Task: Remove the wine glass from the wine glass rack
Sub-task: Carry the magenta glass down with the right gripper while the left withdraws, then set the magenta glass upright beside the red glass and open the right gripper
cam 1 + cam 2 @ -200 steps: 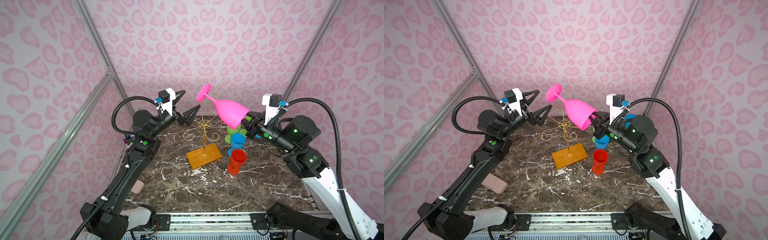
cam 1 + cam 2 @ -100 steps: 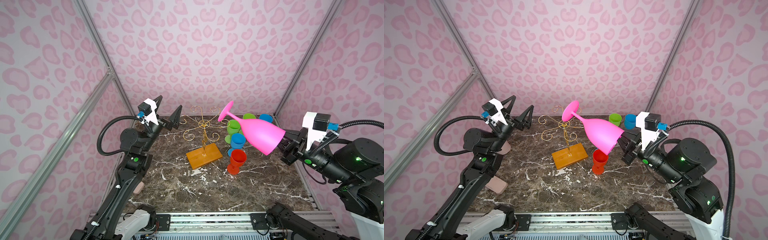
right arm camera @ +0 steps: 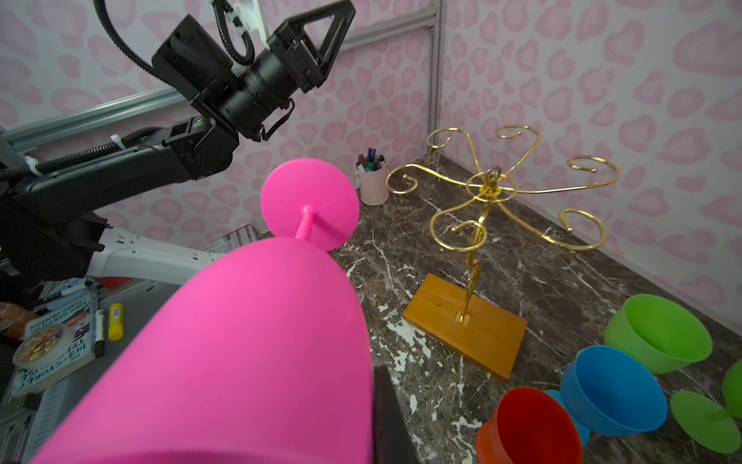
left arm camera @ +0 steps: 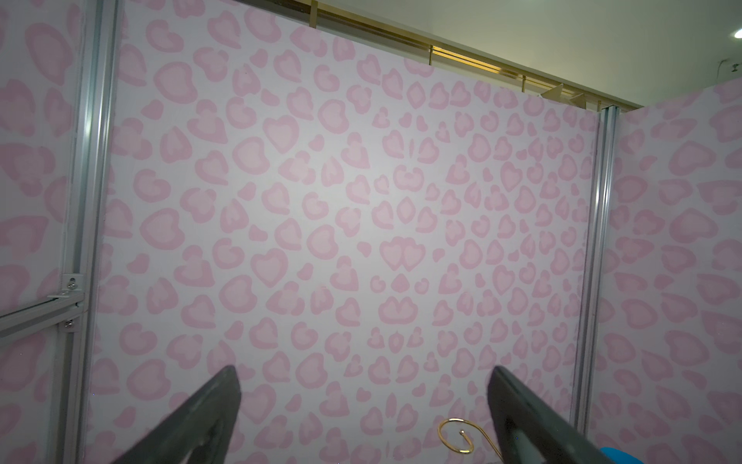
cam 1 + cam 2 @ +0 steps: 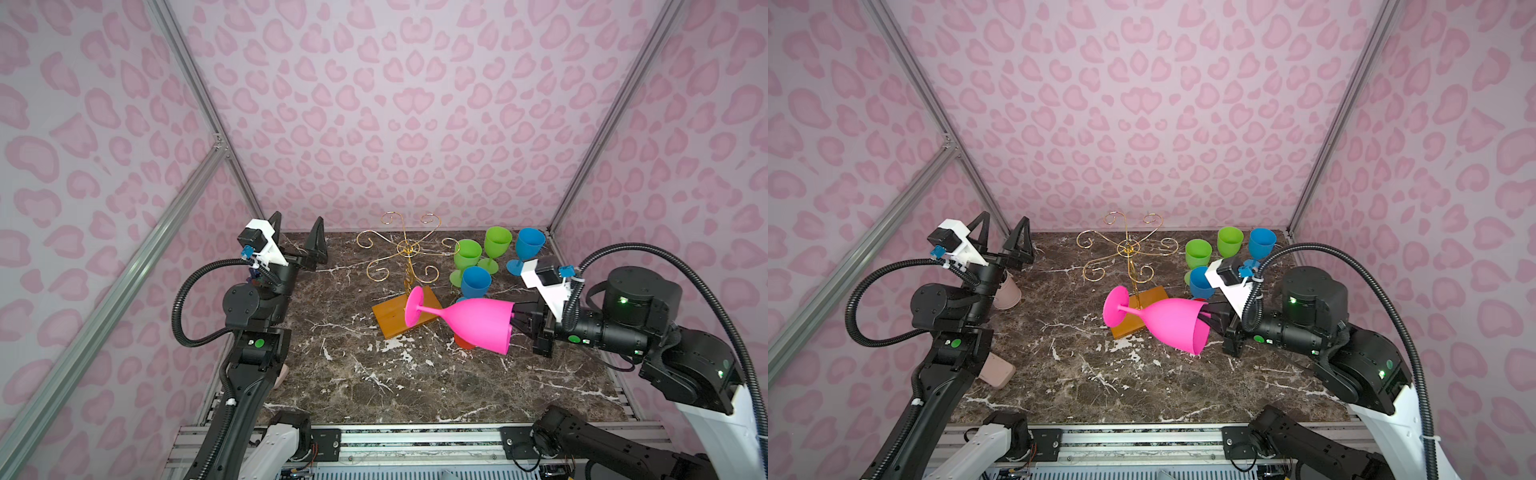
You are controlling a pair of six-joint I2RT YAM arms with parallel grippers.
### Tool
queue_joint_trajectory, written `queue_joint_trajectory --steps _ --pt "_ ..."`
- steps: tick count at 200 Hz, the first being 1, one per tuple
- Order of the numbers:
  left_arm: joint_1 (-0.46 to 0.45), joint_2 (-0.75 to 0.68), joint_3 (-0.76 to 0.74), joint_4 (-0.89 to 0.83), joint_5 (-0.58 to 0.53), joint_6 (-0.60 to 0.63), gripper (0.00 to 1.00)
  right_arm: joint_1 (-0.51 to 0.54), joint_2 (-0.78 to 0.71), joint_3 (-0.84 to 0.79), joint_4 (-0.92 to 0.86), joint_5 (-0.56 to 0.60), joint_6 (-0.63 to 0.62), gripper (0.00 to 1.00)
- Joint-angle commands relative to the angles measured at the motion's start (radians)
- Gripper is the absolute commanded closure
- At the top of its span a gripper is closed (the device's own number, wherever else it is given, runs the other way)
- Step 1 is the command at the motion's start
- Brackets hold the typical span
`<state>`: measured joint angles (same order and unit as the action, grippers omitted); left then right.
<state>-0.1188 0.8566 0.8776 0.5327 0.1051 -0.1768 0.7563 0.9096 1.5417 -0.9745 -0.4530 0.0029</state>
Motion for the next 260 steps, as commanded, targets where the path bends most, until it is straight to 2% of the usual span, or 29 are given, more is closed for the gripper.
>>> queue_joint_trajectory --steps 1,27,66,159,210,260 --pt "0.020 -0.012 -0.018 0.023 -0.024 -0.024 0.03 0.109 0.036 -0.015 -0.059 0.144 -0.015 1.00" --pt "0.037 -0.021 -0.035 0.023 -0.029 -0.030 0.03 0.231 0.125 -0.018 -0.135 0.291 -0.004 1.00" --pt "0.057 -0.033 -0.053 0.016 -0.034 -0.030 0.03 0.241 0.285 -0.022 -0.272 0.409 0.043 1.00" --pt "0.083 -0.044 -0.081 0.011 -0.047 -0.024 0.03 0.258 0.528 -0.013 -0.382 0.537 0.086 1.00" --pt "0.089 -0.036 -0.081 0.010 -0.051 -0.015 0.03 0.258 0.692 0.011 -0.401 0.572 0.080 1.00" --pt "0.093 -0.041 -0.089 0.007 -0.058 -0.003 0.03 0.233 0.767 0.017 -0.366 0.553 0.061 1.00"
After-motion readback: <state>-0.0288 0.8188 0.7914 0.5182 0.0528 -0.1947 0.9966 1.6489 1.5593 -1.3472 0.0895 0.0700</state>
